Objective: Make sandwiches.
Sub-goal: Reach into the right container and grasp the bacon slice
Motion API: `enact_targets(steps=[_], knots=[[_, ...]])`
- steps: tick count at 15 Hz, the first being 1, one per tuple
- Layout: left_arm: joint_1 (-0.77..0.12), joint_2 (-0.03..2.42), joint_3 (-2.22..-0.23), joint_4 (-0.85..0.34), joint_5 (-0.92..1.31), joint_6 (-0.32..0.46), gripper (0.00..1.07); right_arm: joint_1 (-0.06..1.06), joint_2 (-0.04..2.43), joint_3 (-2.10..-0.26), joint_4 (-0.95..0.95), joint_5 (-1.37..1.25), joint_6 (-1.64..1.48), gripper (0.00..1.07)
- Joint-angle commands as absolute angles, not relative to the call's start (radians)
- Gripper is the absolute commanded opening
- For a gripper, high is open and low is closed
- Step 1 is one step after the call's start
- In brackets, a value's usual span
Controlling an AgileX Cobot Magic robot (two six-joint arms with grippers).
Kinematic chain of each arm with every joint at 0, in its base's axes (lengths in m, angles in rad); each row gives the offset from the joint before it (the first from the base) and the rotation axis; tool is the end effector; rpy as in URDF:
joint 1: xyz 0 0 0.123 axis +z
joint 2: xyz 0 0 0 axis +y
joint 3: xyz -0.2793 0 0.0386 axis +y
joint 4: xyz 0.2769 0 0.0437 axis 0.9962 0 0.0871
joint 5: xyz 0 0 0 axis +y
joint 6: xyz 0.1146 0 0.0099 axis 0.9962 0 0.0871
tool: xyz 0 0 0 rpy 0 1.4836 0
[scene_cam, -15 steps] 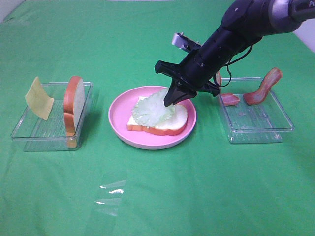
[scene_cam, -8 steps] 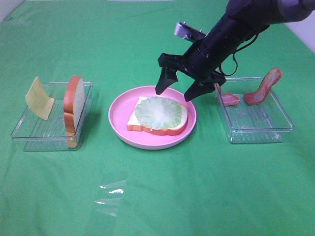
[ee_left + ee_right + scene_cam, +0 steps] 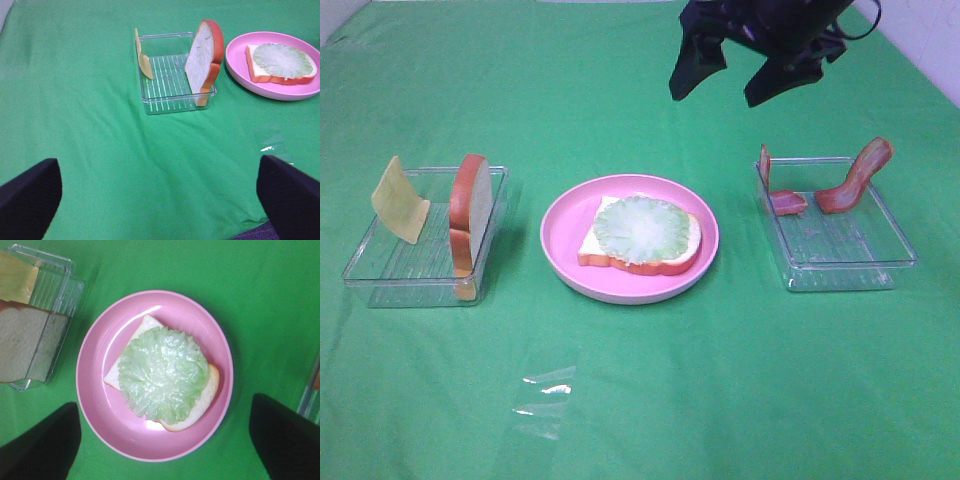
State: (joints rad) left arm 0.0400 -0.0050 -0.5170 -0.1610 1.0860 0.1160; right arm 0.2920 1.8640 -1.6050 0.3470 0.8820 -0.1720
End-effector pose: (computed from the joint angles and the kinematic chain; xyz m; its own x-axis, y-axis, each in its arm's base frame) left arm 0.0408 -0.0147 0.2843 -0.4499 0.0221 -0.8928 0.1050 0.9941 -0.0283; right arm 0.4263 0.1597 0.2557 -0.8386 -0.1978 -0.5075 -0.3639 0.8967 0.2519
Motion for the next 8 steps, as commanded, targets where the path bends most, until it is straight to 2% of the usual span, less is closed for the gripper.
enact_targets(steps=[1,4,5,8], knots=[[0.036,-0.019,-0.517,-0.170,1.076,0.116,0.98,0.189,1.839,-1.631,0.325,0.982,-0.163,0.88],[0.036,-0.019,-0.517,-0.170,1.076,0.116,0.98,0.046,1.864,-1.690,0.314,1.049,-0.166,0.88],[0.036,-0.019,-0.517,-0.170,1.076,0.116,0.98,-0.052,1.914,-1.745,0.314,1.081,-0.175,0.88],[0.036,-0.019,-0.517,-0.170,1.076,0.116,0.98,-0.121,2.017,-1.812,0.314,1.123,-0.192,0.88]])
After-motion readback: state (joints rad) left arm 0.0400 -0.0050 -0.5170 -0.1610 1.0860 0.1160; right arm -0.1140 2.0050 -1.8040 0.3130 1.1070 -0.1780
